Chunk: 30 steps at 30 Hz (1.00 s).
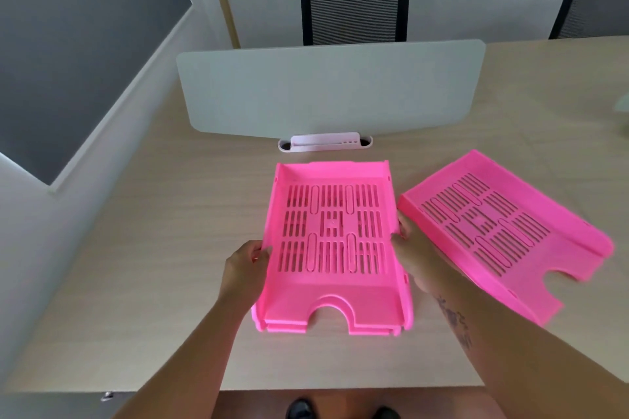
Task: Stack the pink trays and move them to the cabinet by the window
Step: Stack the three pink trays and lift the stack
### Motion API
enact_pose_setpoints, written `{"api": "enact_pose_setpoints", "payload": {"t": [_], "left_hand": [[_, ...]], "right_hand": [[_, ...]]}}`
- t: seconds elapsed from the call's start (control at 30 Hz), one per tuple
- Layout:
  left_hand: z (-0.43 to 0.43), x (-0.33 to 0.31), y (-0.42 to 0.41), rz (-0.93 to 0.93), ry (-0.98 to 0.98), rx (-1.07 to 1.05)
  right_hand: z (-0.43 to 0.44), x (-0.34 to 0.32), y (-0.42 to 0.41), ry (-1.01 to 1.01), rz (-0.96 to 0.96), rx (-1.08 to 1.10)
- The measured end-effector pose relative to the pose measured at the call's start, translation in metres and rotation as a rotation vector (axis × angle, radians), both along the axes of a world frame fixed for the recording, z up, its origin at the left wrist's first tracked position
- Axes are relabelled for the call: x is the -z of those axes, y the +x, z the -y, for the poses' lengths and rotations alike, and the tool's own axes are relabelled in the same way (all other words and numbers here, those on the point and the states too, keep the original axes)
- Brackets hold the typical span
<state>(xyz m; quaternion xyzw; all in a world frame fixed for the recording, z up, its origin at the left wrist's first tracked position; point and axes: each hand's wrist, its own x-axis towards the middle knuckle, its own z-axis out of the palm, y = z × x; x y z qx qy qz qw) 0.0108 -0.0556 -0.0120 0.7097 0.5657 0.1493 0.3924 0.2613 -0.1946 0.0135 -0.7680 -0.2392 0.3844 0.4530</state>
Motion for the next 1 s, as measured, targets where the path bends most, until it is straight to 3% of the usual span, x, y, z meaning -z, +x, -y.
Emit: {"api": "enact_pose_setpoints", "payload": {"t": [0.27,0.47,1.0], "left_hand": [[0.000,0.005,-0.010,0.111,-0.036,-0.048],[0.008,0.009,-0.010,0.105,0.064,-0.074],[0.004,0.013,-0.017,0.134,0.045,-0.091]], "right_hand": [[-0.001,0.006,0.000,0.014,-0.029,0.011],[-0.002,0.009,-0.007,0.017,0.028,0.053],[-0.008,0.018,-0.012,-0.044,0.151,0.049]]}}
